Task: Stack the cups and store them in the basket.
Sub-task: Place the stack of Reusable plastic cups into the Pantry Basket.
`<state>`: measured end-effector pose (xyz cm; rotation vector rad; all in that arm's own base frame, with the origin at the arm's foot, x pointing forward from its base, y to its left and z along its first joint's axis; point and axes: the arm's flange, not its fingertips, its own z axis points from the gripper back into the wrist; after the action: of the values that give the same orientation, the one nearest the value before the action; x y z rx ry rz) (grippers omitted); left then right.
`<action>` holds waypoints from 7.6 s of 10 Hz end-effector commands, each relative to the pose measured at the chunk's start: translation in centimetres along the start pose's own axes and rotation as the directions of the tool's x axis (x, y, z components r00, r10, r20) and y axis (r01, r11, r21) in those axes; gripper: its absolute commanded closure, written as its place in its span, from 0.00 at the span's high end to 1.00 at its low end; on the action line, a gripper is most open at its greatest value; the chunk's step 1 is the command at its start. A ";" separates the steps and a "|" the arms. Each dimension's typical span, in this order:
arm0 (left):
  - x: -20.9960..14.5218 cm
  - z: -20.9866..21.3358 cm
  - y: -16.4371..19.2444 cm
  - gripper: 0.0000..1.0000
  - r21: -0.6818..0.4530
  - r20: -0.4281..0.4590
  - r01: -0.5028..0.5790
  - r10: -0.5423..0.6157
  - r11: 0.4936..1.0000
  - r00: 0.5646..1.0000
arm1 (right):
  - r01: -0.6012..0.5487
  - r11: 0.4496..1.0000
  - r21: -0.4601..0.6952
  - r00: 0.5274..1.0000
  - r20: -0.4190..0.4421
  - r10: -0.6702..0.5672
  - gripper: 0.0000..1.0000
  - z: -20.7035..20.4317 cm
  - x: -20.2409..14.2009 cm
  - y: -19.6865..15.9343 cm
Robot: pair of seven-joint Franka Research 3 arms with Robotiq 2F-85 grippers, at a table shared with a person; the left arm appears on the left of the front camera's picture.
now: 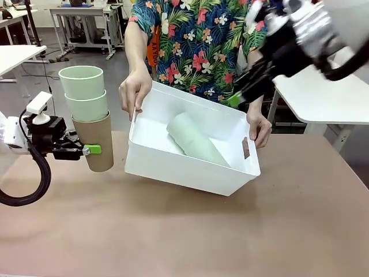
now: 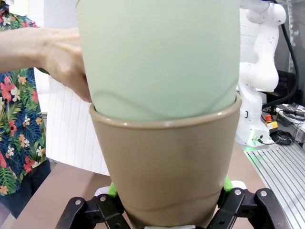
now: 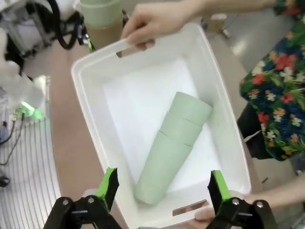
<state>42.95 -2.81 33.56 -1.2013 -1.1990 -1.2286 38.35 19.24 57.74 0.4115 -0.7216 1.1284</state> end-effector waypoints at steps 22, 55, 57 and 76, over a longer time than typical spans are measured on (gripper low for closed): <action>0.6 0.0 -0.2 0.85 -0.003 0.006 0.001 -0.001 1.000 1.000 | 0.070 0.996 0.055 0.912 0.400 -0.087 1.00 12.7 -19.1 -3.4; 17.5 -1.6 1.2 0.85 0.077 -0.229 -0.027 0.044 0.997 0.973 | 0.070 0.996 0.055 0.912 0.400 -0.087 1.00 12.7 -19.1 -3.4; 21.7 -4.2 1.5 0.85 0.087 -0.327 -0.027 0.054 0.996 0.943 | 0.070 0.996 0.055 0.912 0.400 -0.087 1.00 12.7 -19.1 -3.4; 15.6 -28.1 8.0 0.85 0.079 -0.767 0.043 0.033 0.996 0.640 | 0.070 0.996 0.055 0.912 0.400 -0.087 1.00 12.7 -19.1 -3.4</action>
<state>50.28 -30.60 48.24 -0.4995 -0.5918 -1.4850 32.64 -3.05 53.27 0.7027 -1.0020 0.9891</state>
